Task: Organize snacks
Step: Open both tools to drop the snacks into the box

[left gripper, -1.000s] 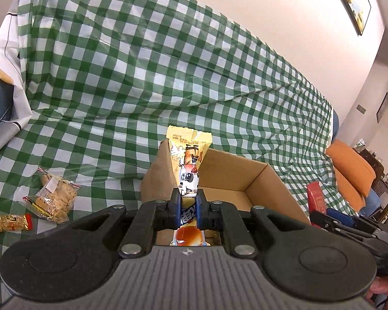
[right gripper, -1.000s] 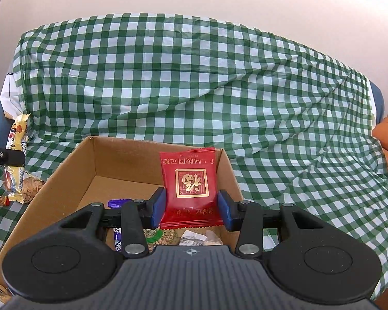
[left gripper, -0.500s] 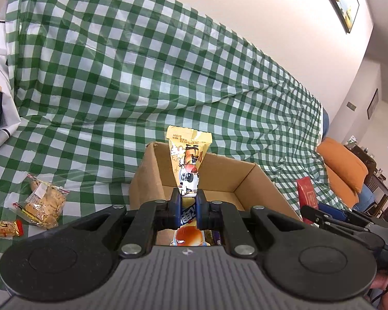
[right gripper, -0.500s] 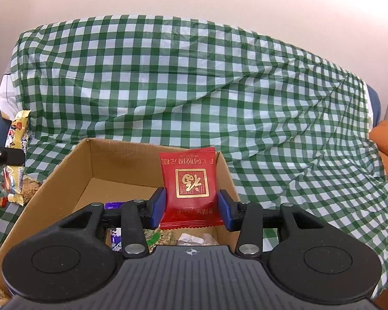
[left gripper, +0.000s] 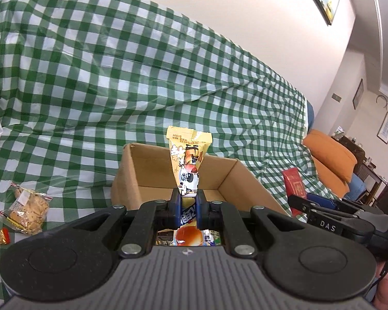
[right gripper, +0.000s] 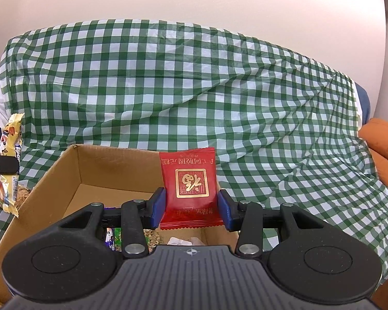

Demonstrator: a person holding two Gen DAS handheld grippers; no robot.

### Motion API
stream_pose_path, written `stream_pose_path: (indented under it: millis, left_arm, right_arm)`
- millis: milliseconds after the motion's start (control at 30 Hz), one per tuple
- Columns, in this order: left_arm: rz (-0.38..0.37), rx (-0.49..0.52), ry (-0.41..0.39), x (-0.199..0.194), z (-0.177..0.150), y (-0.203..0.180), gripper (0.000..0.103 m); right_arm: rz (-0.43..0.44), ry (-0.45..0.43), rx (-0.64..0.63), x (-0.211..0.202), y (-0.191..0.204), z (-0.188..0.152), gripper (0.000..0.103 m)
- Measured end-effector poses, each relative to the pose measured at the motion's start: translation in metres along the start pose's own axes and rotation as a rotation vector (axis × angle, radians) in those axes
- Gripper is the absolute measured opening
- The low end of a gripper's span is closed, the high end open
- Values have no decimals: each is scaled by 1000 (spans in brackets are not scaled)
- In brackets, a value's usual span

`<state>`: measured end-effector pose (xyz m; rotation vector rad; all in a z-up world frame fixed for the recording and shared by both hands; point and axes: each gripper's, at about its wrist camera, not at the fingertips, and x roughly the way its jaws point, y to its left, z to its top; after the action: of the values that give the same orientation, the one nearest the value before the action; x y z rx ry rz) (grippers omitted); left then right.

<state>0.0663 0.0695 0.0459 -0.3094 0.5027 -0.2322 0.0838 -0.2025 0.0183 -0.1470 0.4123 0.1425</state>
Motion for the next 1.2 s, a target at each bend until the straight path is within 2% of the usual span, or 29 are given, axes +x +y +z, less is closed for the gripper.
stream_pose_path:
  millis: [467, 733, 800, 867, 933, 1000, 1200]
  left_arm:
    - [-40, 42, -1, 2, -2, -8, 11]
    - [-116, 87, -12, -2, -4, -21, 12]
    - [-153, 80, 8, 0, -5, -22, 12]
    - [-166, 70, 39, 4, -7, -22, 20]
    - [-154, 79, 48, 7, -8, -23, 22]
    - [-152, 72, 49, 7, -8, -22, 23]
    - [-124, 53, 45, 5, -7, -15, 22]
  right_arm:
    - [-5, -1, -2, -1, 2, 0, 46]
    - [-5, -2, -3, -1, 2, 0, 46]
    - [-2, 2, -1, -1, 2, 0, 46]
    - [23, 22, 5, 1, 3, -1, 48]
    - [36, 50, -7, 4, 6, -2, 62]
    - [13, 26, -42, 2, 11, -2, 66]
    - [17, 38, -28, 5, 11, -2, 67]
